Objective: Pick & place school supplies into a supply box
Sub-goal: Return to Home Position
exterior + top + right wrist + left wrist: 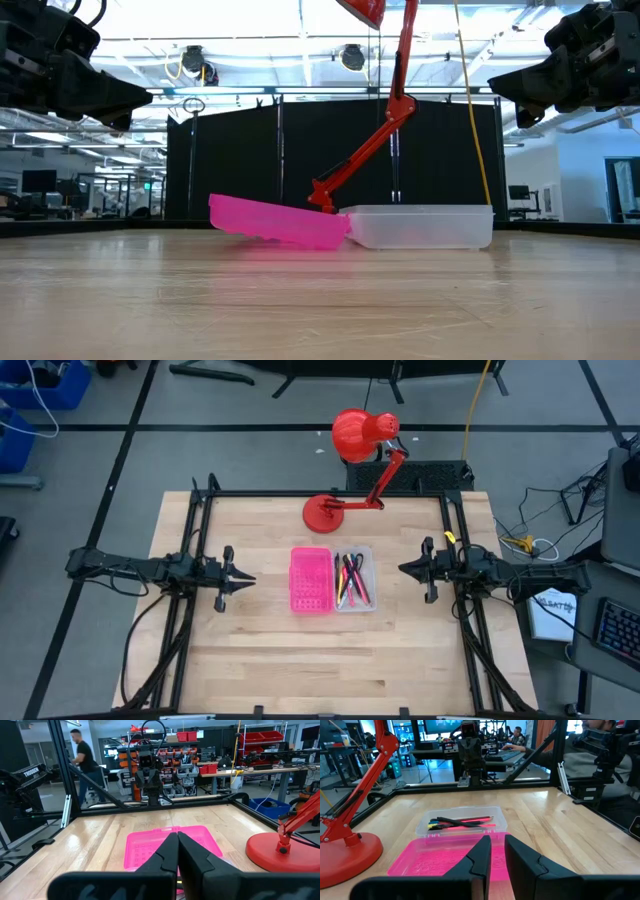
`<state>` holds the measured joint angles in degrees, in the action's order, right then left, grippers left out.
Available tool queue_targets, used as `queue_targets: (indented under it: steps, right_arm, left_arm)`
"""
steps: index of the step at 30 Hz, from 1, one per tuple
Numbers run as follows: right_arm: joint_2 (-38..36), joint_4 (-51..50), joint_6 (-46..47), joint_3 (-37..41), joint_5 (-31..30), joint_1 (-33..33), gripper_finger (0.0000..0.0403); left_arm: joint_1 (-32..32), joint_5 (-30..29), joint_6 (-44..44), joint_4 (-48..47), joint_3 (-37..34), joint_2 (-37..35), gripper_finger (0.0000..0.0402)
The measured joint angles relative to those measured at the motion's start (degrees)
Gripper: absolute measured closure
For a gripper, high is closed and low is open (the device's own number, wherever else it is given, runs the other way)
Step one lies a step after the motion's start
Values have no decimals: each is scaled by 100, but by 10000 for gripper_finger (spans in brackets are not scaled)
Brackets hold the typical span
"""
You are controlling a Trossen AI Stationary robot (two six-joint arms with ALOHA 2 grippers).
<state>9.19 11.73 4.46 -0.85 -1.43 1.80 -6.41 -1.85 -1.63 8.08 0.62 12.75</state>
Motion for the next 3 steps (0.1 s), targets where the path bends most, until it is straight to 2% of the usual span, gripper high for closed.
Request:
queue_targets:
  steps: [3]
  right_arm:
    - [0, 0, -1, -1, 0, 1, 403]
  left_arm:
    - [2, 0, 0, -1, 0, 0, 339]
